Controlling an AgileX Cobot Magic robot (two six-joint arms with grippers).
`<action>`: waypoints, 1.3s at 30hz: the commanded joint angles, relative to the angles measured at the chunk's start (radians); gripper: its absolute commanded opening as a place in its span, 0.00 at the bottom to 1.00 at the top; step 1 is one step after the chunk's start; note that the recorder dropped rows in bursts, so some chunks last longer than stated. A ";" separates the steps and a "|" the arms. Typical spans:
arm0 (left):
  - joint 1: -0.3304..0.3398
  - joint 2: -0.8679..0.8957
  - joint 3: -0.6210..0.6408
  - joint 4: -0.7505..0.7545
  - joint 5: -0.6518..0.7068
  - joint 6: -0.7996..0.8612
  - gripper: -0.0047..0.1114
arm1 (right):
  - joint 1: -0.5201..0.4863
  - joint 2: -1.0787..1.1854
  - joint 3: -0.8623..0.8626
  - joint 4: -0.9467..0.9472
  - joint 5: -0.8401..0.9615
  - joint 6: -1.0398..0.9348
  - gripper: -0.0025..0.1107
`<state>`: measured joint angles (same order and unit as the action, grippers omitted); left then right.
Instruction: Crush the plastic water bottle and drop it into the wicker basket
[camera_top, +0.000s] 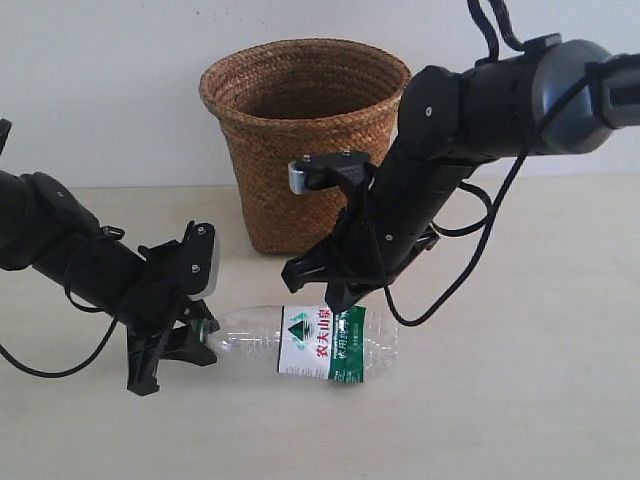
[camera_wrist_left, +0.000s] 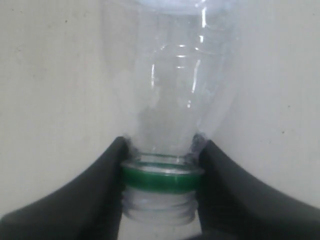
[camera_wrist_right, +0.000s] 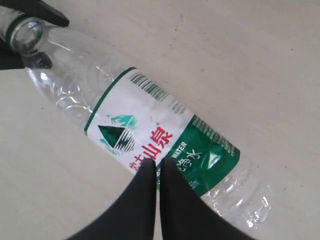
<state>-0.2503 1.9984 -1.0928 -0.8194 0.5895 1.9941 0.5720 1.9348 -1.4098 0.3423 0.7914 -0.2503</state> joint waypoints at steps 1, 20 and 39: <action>-0.002 -0.004 -0.001 -0.010 0.012 -0.016 0.07 | -0.004 0.031 0.002 -0.021 -0.008 -0.002 0.02; -0.002 -0.004 -0.001 -0.010 0.058 -0.065 0.07 | -0.004 0.308 -0.186 -0.044 0.186 0.004 0.02; -0.002 -0.004 -0.001 -0.010 0.049 -0.068 0.07 | 0.047 0.226 -0.267 0.055 0.196 -0.026 0.02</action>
<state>-0.2455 2.0065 -1.0928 -0.8207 0.6372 1.9293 0.6036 2.1452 -1.6736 0.4003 0.9800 -0.2625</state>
